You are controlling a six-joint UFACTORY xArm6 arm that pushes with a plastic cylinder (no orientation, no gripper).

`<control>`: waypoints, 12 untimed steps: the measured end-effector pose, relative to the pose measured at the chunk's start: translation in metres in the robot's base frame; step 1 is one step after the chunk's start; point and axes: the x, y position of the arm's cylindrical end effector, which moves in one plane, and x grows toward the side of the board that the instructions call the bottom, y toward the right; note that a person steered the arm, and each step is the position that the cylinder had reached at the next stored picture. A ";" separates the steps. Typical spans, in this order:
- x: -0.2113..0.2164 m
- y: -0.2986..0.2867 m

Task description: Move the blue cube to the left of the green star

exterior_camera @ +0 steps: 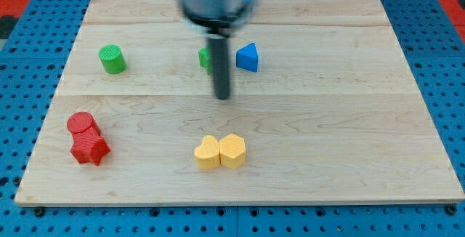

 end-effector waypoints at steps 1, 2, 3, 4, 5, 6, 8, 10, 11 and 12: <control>-0.030 0.032; -0.112 0.024; -0.192 0.033; -0.248 0.020; -0.253 0.018; -0.244 -0.038; -0.206 -0.109; -0.176 -0.128; -0.213 -0.120; -0.178 -0.090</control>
